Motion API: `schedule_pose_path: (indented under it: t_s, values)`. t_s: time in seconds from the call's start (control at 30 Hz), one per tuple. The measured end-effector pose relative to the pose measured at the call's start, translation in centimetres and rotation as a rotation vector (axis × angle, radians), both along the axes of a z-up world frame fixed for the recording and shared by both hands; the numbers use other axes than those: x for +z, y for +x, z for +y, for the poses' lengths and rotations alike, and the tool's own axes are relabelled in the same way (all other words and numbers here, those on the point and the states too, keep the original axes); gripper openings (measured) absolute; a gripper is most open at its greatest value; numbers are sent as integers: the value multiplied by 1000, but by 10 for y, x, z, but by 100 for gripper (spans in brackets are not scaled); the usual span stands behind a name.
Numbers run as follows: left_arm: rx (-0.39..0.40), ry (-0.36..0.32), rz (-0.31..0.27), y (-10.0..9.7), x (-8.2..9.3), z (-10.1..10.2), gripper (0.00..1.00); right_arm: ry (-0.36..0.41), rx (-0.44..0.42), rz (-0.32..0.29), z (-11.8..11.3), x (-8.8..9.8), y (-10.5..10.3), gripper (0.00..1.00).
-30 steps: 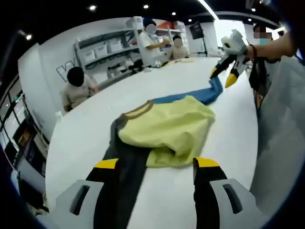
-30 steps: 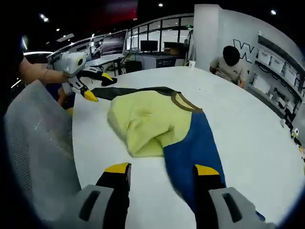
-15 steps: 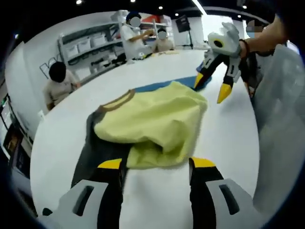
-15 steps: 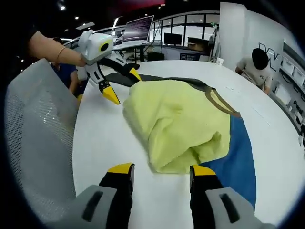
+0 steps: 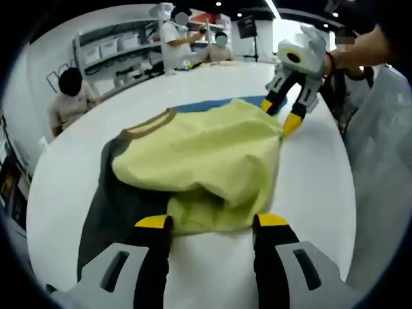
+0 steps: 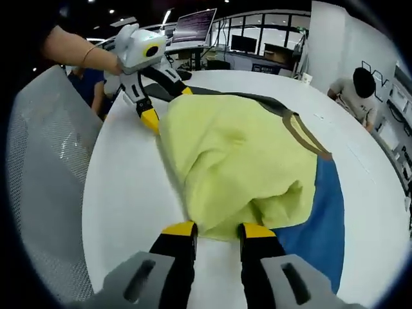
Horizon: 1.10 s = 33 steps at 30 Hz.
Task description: Fold the garment on the visible template until the final outline fits inside the template.
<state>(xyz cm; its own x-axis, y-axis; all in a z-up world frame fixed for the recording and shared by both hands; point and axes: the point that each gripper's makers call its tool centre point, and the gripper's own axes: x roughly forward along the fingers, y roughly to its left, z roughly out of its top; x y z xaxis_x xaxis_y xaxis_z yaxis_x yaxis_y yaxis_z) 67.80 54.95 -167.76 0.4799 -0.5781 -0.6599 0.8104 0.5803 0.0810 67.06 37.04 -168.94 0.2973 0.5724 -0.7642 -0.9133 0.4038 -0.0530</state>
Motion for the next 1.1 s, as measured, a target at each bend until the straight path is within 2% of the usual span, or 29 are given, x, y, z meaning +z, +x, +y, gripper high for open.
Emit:
schedule_pose_path:
  t_s: [0.03, 0.1, 0.13, 0.2, 0.3, 0.37, 0.43, 0.47, 0.5, 0.57, 0.67, 0.7, 0.73, 0.8, 0.87, 0.97, 1.03, 1.1]
  values:
    - [-12, 1, -2, 2, 0, 0, 51, -3, 2, -1, 0, 0, 0, 19]
    - [-18, -2, 19, 1, 0, -1, 50, -31, -15, -29, -4, 1, 6, 2]
    - [-19, -3, 20, 1, 0, 0, 49, -30, -14, -27, -4, 2, 6, 0]
    - [-20, -3, 19, 2, -2, 0, 48, -18, -62, 25, -4, 2, 6, 0]
    - [-11, -3, 16, 5, -1, 1, 43, -13, -75, 50, -2, 4, 3, 0]
    - [-1, -1, 12, 7, 0, 3, 39, 46, -113, 112, 4, 14, -4, 0]
    - [10, 19, -1, 8, 1, 7, 23, 87, -127, 155, 10, 28, -13, 0]
    - [11, 35, -12, 8, 2, 9, 16, 84, -132, 175, 9, 29, -16, 0]
    - [9, 41, -16, 8, 2, 10, 14, 80, -135, 180, 8, 30, -18, 0]
    - [14, 33, 8, 6, 4, 11, 13, 80, -134, 180, 6, 33, -21, 0]
    - [19, 43, 19, 1, 8, 12, 7, 114, -186, 210, 5, 38, -19, 0]
    - [28, 33, 49, -3, 8, 11, 7, 143, -229, 255, 5, 44, -21, 0]
    - [29, 5, 66, -10, 18, 9, 7, 155, -253, 272, 5, 48, -21, 0]
    - [51, -27, 101, -14, 23, 12, 6, 173, -272, 304, 4, 51, -20, 0]
    - [62, -32, 117, -18, 28, 16, 6, 199, -289, 341, 6, 57, -28, 0]
    - [61, -40, 113, -23, 35, 17, 5, 216, -290, 360, 3, 59, -29, 0]
    - [58, -43, 88, -22, 38, 19, 5, 228, -294, 375, 6, 63, -32, 0]
    - [61, -43, 94, -24, 40, 17, 5, 232, -295, 399, 9, 67, -36, 0]
